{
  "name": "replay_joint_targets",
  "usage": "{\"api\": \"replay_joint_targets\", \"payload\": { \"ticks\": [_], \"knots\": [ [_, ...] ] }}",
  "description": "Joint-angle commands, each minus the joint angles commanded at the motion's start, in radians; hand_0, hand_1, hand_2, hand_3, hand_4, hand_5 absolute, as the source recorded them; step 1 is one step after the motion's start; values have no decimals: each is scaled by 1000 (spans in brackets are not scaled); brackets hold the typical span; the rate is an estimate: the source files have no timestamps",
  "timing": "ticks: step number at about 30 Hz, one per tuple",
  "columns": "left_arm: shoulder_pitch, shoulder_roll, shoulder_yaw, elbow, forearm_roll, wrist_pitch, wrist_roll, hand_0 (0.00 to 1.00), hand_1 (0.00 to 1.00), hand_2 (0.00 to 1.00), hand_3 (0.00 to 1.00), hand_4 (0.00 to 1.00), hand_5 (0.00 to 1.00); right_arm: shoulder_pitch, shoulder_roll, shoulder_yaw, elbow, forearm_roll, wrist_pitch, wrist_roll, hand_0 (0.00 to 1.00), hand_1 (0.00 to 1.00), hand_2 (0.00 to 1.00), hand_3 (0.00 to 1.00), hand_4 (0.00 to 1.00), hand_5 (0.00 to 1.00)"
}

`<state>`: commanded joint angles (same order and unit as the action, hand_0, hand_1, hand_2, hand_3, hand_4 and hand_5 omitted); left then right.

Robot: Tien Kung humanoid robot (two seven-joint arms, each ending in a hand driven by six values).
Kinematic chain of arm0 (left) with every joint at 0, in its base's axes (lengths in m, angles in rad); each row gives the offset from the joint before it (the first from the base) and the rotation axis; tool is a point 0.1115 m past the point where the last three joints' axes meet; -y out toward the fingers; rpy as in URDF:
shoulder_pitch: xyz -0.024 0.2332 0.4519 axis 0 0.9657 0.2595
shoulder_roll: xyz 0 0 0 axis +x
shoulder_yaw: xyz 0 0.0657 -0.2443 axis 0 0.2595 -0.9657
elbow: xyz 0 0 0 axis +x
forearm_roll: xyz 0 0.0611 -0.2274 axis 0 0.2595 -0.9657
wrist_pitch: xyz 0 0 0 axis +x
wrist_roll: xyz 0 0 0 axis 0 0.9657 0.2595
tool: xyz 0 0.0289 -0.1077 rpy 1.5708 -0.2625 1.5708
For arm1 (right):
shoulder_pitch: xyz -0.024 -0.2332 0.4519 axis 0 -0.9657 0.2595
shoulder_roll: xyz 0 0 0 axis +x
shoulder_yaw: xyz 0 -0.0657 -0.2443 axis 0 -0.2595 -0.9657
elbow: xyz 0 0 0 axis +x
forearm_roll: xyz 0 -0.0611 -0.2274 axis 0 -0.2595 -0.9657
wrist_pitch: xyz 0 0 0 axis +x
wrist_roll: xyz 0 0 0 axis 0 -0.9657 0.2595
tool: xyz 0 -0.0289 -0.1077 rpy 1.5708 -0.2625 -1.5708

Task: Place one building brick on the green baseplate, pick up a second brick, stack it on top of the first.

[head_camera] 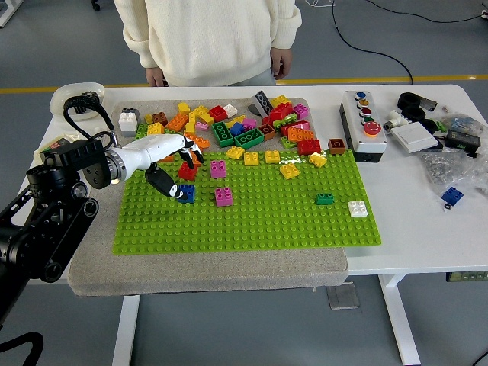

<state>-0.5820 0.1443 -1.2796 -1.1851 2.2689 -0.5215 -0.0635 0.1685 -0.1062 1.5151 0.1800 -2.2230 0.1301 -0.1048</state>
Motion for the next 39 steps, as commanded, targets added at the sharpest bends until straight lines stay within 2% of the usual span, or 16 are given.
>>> {"api": "replay_joint_targets", "payload": {
  "ticks": [6,21,39],
  "knots": [
    [11,-12,1,34,0,33,-7,774,683,587,648,998,88,1,0,0,0,0,0,1,740,645,711,594,822,404],
    [21,-19,-5,103,0,94,-29,762,672,570,604,998,94,-1,0,-6,0,-2,0,2,741,645,712,593,822,404],
    [15,-34,-12,162,0,135,-38,748,663,559,581,998,88,2,1,-7,0,0,1,2,740,645,712,593,822,404]
  ]
}}
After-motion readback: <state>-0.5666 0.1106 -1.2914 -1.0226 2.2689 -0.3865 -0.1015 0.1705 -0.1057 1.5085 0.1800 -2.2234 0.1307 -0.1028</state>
